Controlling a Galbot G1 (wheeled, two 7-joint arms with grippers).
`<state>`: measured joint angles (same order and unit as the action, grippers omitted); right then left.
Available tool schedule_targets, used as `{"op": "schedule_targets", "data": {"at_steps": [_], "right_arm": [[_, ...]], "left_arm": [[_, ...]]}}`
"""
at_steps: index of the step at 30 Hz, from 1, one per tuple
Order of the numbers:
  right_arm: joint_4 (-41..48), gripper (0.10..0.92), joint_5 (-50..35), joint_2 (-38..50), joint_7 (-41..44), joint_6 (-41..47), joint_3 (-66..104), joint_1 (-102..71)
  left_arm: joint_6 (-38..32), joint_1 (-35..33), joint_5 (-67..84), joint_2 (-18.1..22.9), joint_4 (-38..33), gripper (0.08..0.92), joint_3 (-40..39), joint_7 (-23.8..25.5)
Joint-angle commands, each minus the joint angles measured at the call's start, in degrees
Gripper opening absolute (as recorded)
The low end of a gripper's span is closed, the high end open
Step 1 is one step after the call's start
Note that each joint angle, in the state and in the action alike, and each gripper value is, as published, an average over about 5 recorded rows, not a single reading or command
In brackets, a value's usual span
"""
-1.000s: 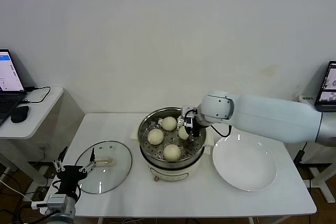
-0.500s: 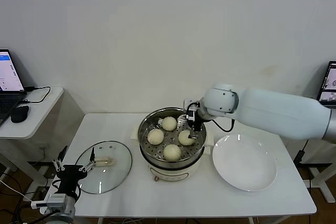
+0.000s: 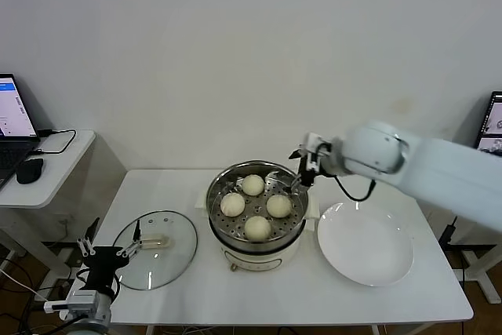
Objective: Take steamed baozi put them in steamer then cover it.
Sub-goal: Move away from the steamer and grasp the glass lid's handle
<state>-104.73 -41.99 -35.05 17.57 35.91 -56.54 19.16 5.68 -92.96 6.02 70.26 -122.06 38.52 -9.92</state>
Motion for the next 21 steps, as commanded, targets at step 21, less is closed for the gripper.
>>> {"op": "schedule_targets", "data": {"at_steps": [21], "right_arm": [[-4.75,0.823,25.20,-32.48,-1.64,-45.72,107.98,-107.45]], "left_arm": [[-7.27,0.41,-16.37,2.65,5.60,0.823,-4.13,-0.39]]}}
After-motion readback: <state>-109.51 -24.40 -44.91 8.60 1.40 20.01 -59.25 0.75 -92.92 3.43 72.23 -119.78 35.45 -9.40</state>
